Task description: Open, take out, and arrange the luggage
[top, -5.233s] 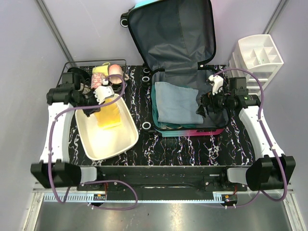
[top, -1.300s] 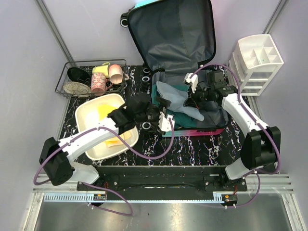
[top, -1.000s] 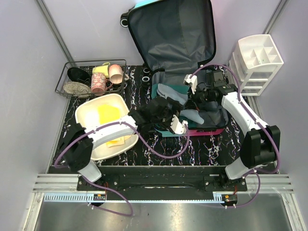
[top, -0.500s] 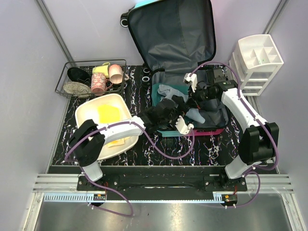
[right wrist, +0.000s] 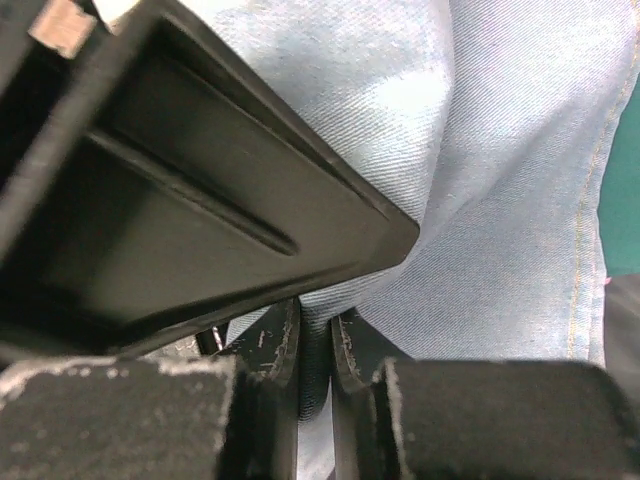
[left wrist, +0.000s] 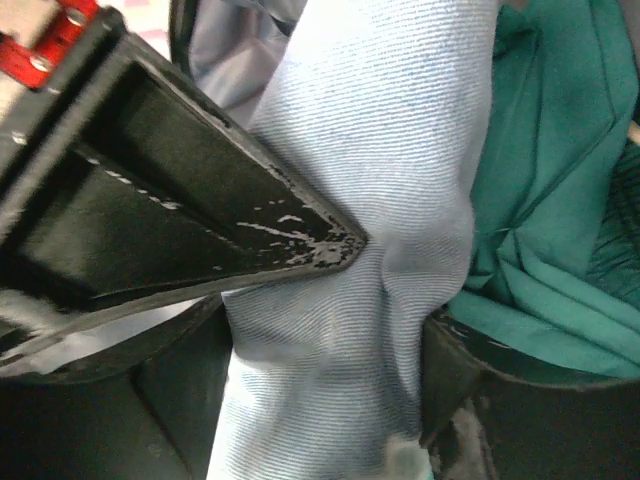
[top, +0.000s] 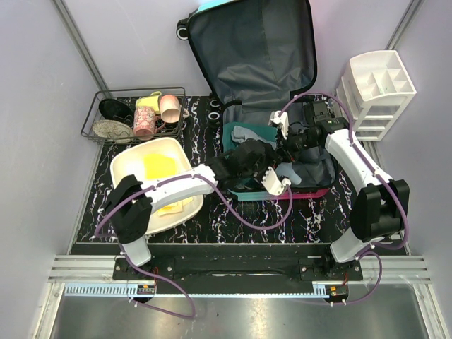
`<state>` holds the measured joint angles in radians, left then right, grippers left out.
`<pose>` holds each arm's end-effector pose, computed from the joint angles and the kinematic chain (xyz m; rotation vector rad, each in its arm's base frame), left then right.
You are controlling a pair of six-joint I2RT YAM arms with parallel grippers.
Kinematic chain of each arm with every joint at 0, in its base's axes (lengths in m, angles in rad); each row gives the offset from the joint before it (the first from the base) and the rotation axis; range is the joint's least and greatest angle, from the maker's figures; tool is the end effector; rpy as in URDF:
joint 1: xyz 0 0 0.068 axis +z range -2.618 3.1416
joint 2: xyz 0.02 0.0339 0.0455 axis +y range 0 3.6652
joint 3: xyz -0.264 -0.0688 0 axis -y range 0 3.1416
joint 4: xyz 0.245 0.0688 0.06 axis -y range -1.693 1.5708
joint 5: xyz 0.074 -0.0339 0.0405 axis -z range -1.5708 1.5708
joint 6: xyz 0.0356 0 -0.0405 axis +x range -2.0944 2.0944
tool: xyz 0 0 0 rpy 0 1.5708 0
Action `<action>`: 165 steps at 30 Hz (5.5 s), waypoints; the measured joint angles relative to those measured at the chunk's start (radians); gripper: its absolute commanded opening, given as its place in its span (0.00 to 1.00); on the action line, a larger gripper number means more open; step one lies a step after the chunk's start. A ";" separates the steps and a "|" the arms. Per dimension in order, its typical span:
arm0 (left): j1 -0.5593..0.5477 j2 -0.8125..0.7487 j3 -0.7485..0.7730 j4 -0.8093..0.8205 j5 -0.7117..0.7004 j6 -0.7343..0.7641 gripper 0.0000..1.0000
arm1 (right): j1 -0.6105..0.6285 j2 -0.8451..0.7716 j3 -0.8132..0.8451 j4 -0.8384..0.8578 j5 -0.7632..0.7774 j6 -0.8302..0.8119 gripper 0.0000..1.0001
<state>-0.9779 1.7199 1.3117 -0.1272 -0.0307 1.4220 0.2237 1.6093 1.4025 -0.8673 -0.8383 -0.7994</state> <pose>0.2256 -0.3329 0.2765 1.9692 0.7856 0.2976 0.3148 0.0988 0.2997 -1.3636 1.8938 0.8237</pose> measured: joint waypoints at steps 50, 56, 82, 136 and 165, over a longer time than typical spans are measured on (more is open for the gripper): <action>0.652 -0.579 -0.010 -1.283 0.523 -0.756 0.00 | -0.291 -0.146 -0.023 0.336 -0.064 0.407 0.96; 0.941 -0.352 0.009 -1.247 0.532 -0.614 0.00 | -0.291 -0.151 -0.032 0.293 -0.062 0.381 0.97; 0.962 -0.146 0.395 -0.972 0.624 -0.763 0.95 | -0.234 0.096 0.002 0.306 0.082 0.527 0.94; 0.509 0.193 0.408 -0.472 0.813 -0.445 0.99 | 0.075 -0.235 -0.387 0.729 -0.039 -0.003 0.00; 0.401 0.217 0.499 -0.579 0.757 -0.486 0.00 | 0.122 -0.497 -0.571 0.850 0.198 -0.113 1.00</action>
<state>-0.5770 1.9369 1.8107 -0.7059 0.7261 0.9360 0.3454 1.1122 0.8318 -0.0177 -0.6407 -0.9119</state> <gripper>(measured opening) 0.071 0.976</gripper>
